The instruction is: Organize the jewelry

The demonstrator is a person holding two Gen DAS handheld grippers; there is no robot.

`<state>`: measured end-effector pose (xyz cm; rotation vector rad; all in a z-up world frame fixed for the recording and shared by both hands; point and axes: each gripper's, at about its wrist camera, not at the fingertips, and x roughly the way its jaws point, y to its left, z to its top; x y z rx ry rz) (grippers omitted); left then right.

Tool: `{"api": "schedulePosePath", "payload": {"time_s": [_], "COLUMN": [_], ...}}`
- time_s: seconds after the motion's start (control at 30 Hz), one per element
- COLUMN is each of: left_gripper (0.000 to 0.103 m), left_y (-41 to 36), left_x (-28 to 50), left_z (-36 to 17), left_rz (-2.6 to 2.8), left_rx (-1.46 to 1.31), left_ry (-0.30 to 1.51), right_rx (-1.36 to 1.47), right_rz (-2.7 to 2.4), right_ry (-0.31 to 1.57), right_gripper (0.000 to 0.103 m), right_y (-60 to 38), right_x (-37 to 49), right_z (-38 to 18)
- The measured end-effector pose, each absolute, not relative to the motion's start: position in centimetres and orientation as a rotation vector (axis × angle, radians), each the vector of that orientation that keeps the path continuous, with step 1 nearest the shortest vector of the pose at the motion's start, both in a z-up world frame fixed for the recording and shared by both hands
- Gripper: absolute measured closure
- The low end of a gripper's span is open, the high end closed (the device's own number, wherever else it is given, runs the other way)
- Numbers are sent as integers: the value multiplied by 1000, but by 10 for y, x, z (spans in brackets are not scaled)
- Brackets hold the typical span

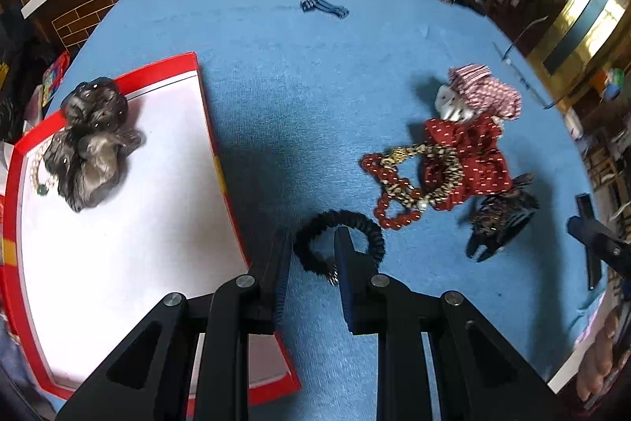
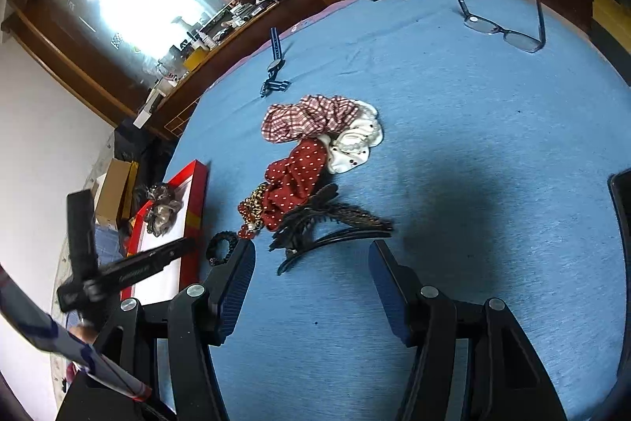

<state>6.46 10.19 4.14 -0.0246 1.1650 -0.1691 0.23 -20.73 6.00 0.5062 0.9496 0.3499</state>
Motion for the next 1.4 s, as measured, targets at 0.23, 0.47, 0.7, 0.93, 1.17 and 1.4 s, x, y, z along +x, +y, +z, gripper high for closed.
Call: {"api": "schedulePosePath", "payload": {"time_s": [0.23, 0.47, 0.7, 0.93, 1.17, 1.4], "left_gripper": [82, 83, 83, 83, 83, 96], "left_y": [90, 88, 73, 68, 61, 61], "left_x": [88, 83, 52, 44, 49, 34], "left_z": [29, 20, 17, 18, 16, 17], "left_rz": [-160, -161, -219, -238, -225, -223], "left_rx": [64, 72, 78, 79, 102, 71], "left_ry": [1201, 1207, 1212, 1214, 1187, 1155], "right_rx": [542, 564, 626, 638, 456, 234], "right_rz": [332, 331, 373, 461, 687, 557], "right_ry": [951, 964, 1022, 1098, 1082, 983], "right_gripper": [39, 38, 37, 36, 33, 28], "right_y": [-223, -229, -224, -211, -183, -185], "right_x": [3, 12, 58, 59, 0, 3], "right_z": [56, 54, 35, 13, 41, 57]}}
